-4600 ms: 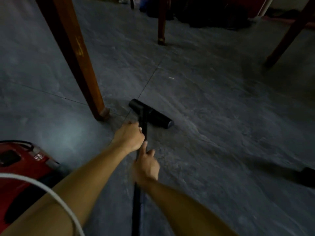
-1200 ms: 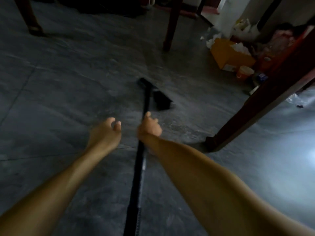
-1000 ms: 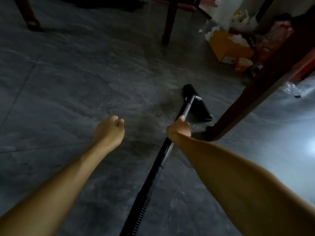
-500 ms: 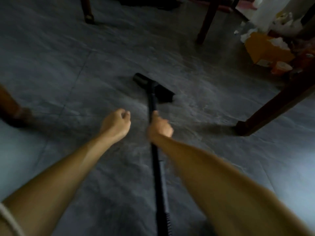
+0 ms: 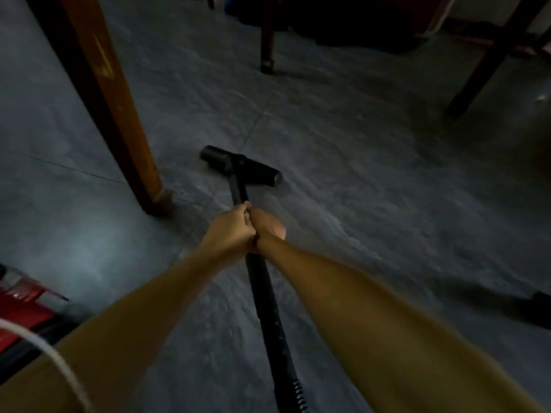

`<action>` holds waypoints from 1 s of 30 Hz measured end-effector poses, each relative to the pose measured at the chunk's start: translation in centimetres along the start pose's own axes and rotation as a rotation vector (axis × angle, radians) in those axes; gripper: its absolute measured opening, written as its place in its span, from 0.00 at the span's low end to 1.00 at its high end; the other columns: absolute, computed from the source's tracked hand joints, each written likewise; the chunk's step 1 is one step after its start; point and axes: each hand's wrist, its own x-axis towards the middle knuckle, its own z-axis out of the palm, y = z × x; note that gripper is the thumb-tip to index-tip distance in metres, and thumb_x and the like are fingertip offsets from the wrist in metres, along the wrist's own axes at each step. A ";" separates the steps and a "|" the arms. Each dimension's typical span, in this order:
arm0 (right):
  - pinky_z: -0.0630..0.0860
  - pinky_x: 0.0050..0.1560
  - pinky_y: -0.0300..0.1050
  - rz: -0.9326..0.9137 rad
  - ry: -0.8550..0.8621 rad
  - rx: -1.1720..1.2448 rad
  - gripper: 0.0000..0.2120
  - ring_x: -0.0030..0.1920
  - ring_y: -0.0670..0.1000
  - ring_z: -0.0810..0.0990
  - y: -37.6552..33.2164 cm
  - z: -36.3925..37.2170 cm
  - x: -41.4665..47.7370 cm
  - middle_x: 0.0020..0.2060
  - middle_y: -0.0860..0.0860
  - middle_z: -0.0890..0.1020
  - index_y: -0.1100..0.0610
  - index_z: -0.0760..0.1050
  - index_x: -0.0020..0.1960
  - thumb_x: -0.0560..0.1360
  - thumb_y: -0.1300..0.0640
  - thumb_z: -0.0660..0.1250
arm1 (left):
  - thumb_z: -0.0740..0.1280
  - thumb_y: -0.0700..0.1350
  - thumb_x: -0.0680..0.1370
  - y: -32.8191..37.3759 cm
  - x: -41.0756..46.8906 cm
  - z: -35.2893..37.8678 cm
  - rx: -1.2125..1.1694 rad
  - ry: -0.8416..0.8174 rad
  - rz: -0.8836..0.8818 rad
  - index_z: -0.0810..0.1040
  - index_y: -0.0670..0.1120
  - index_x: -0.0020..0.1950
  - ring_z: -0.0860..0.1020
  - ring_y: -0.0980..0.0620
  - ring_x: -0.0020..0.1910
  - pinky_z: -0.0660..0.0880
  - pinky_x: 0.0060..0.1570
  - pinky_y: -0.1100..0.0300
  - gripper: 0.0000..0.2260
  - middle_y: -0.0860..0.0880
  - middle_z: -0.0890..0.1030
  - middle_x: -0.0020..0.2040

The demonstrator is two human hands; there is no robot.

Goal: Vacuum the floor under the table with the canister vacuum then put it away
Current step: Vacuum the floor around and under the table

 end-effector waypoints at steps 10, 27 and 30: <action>0.63 0.72 0.59 0.032 -0.182 0.063 0.31 0.67 0.60 0.72 -1.5 -4.5 7.4 0.70 0.58 0.70 0.54 0.46 0.79 0.82 0.48 0.55 | 0.54 0.46 0.82 -1.5 3.3 -6.3 0.076 0.082 -0.226 0.70 0.40 0.65 0.75 0.39 0.59 0.71 0.55 0.52 0.16 0.38 0.77 0.61; 0.72 0.65 0.56 0.388 0.153 0.497 0.23 0.64 0.62 0.74 -6.5 -1.9 7.0 0.66 0.62 0.74 0.65 0.66 0.70 0.81 0.52 0.59 | 0.54 0.47 0.81 -3.7 5.5 -9.8 -0.050 -0.072 -0.132 0.70 0.40 0.63 0.72 0.48 0.46 0.68 0.45 0.55 0.16 0.39 0.77 0.57; 0.79 0.55 0.53 0.263 0.098 0.279 0.23 0.58 0.61 0.78 -6.8 -3.1 5.5 0.61 0.60 0.77 0.61 0.68 0.68 0.77 0.53 0.65 | 0.54 0.47 0.81 -3.0 4.9 -10.9 0.014 -0.094 -0.058 0.70 0.41 0.63 0.75 0.47 0.47 0.73 0.48 0.52 0.15 0.40 0.78 0.57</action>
